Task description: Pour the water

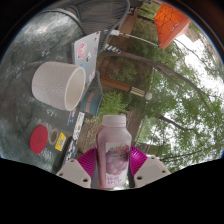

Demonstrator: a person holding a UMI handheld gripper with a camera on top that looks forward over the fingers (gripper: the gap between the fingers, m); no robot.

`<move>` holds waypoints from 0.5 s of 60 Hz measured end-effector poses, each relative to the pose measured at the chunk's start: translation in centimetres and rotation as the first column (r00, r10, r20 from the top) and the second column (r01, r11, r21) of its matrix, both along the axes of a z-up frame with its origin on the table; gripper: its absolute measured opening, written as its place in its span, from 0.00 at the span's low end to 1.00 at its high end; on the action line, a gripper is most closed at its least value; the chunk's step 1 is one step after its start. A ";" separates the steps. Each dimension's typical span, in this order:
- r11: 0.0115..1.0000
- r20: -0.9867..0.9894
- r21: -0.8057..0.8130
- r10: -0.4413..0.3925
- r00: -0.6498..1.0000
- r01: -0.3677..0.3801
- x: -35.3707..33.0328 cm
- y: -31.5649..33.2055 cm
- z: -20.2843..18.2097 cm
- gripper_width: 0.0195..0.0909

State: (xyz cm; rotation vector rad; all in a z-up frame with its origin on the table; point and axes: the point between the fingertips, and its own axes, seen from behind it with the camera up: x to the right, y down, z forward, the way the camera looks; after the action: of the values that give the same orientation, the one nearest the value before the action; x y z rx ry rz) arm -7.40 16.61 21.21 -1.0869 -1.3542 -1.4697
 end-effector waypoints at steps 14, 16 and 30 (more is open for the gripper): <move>0.999 0.499 0.028 0.014 0.866 -0.032 -4.0 1.2 -2.7 0.33; 0.999 0.516 0.014 0.023 0.857 -0.035 -3.7 1.0 -2.3 0.33; 0.996 0.543 -0.027 0.082 0.836 -0.080 -3.9 0.6 -1.6 0.33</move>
State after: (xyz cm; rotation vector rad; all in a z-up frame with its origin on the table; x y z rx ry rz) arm -11.31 17.24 19.63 -0.6110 -1.7650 -1.7919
